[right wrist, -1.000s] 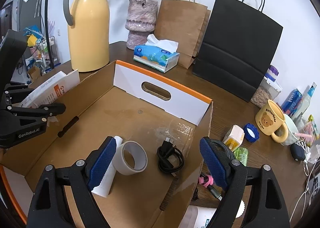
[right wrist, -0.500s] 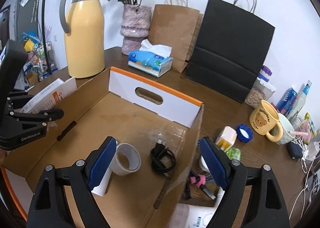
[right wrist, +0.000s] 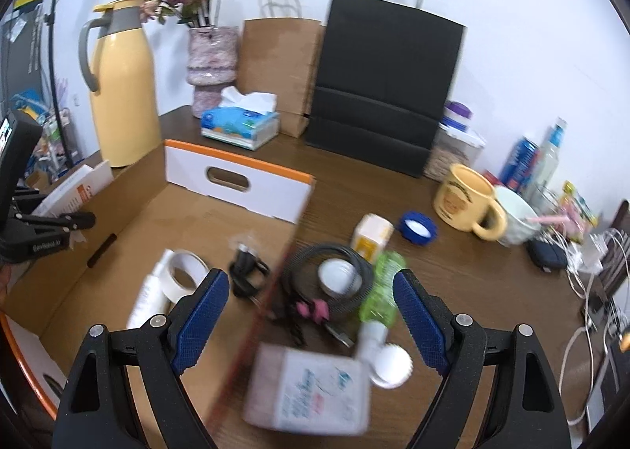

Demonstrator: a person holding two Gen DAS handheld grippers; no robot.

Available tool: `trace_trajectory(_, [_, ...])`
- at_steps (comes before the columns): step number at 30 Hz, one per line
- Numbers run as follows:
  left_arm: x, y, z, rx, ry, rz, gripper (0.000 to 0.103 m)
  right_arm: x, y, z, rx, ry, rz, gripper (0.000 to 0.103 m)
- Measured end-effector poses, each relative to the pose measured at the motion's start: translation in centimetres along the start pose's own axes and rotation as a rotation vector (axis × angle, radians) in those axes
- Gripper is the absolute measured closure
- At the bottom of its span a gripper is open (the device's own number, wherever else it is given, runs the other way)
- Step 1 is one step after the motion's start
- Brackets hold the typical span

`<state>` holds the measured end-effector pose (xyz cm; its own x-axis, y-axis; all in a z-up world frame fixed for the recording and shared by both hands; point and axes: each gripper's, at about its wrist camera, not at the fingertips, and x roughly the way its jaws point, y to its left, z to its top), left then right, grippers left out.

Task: Organize rigid objects
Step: 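Move the right tool out of the box toward the white cotton-swab bottle, then grasp the large white cotton-swab bottle with the right tool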

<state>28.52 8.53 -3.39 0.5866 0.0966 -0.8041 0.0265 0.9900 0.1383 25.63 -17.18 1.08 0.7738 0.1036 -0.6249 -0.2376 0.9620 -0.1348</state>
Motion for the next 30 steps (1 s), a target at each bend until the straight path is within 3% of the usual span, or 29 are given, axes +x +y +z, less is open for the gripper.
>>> trace_trajectory(9, [0.0,0.0,0.0,0.0,0.0,0.0,0.079,-1.3,-3.3,-4.2,0.102,0.068,-0.023,0.013])
trace_trajectory(17, [0.0,0.0,0.0,0.002,-0.001,0.001,0.079,-0.5,-3.3,-6.4,0.17,0.129,0.073,0.013])
trace_trajectory(25, [-0.1,0.0,0.0,0.001,-0.001,0.001,0.079,0.9,-2.4,-7.2,0.16,0.183,0.156,0.013])
trace_trajectory(30, [0.0,0.0,0.0,0.001,-0.001,0.001,0.079,1.6,-2.3,-7.4,0.169,0.206,0.158,0.013])
